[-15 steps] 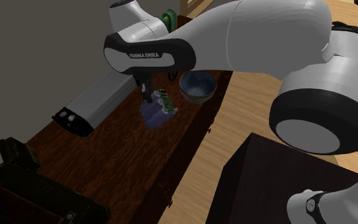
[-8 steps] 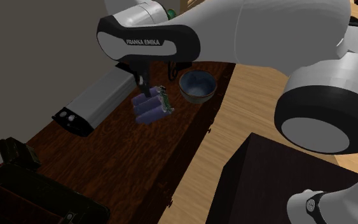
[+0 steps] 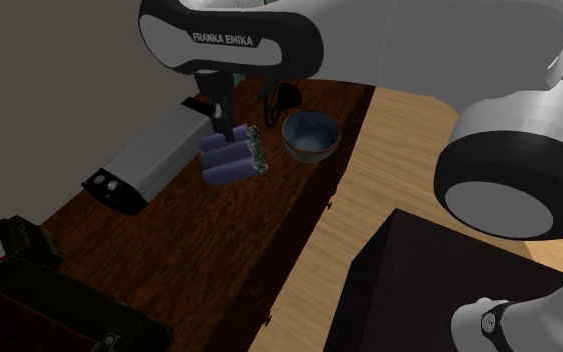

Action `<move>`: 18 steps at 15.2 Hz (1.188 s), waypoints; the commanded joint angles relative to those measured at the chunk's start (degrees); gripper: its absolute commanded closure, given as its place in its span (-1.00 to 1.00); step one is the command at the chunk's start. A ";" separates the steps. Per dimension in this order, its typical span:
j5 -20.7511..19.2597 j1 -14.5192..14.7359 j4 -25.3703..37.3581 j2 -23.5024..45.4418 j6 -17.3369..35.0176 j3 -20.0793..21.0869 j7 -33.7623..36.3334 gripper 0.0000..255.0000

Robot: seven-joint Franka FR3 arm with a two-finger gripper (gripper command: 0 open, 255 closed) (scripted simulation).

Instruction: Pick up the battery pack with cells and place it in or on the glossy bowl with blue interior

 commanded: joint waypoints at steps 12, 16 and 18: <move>-0.02 -2.58 10.54 0.77 -9.72 -0.31 -1.38 1.00; -0.18 -5.90 8.78 -1.00 -9.90 -1.19 -5.57 1.00; -0.20 -7.68 8.97 -1.26 -10.43 -1.61 -7.65 1.00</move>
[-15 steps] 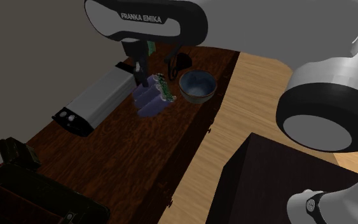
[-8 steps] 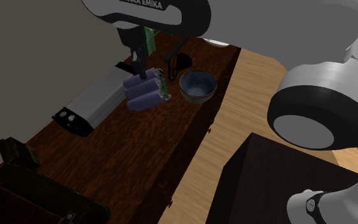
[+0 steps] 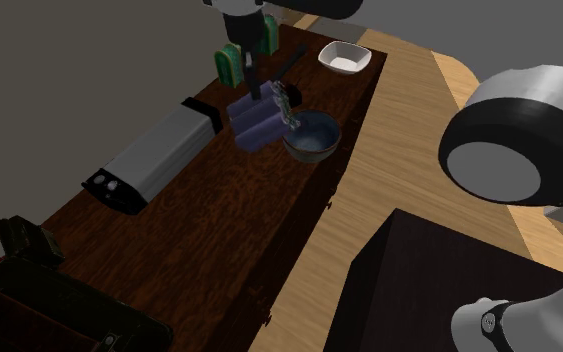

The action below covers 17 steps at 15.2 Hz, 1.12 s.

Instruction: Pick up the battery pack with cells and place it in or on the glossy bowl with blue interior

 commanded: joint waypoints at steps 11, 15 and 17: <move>0.43 -11.01 11.42 4.78 -6.71 -1.55 -10.67 1.00; 0.09 -9.83 2.25 1.42 -0.99 -1.90 -11.07 1.00; 0.00 -9.46 -0.89 0.52 1.22 -1.98 -11.19 1.00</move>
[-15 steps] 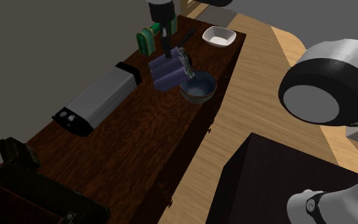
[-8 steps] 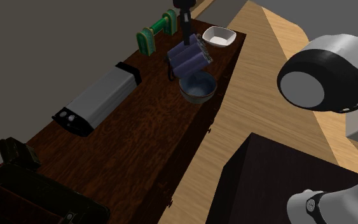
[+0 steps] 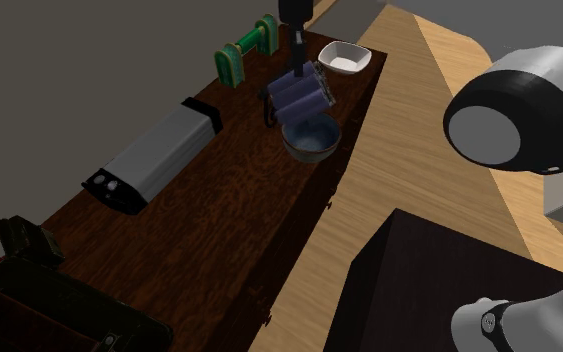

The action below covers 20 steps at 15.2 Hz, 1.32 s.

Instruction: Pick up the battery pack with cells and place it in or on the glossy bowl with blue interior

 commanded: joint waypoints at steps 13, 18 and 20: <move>-0.13 1.52 -14.87 -2.30 12.55 -0.12 -0.59 1.00; -0.12 1.56 -15.42 -2.25 13.15 -0.11 -0.62 1.00; -0.12 1.56 -15.42 -2.25 13.15 -0.11 -0.62 1.00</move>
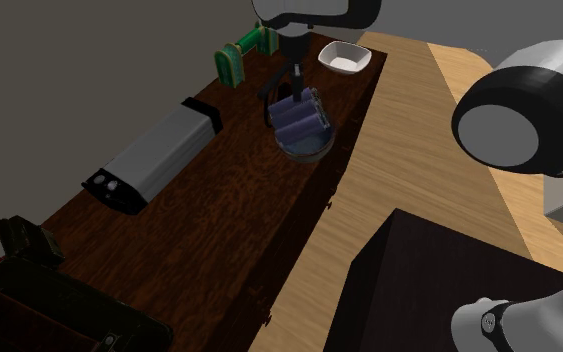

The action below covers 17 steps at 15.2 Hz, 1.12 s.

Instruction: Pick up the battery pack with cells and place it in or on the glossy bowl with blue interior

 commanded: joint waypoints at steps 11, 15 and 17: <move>0.20 -1.27 12.16 2.81 -9.23 0.17 0.48 -1.00; 0.20 -1.27 12.17 2.81 -9.23 0.18 0.48 -1.00; 0.20 -1.27 12.18 2.81 -9.23 0.18 0.48 -1.00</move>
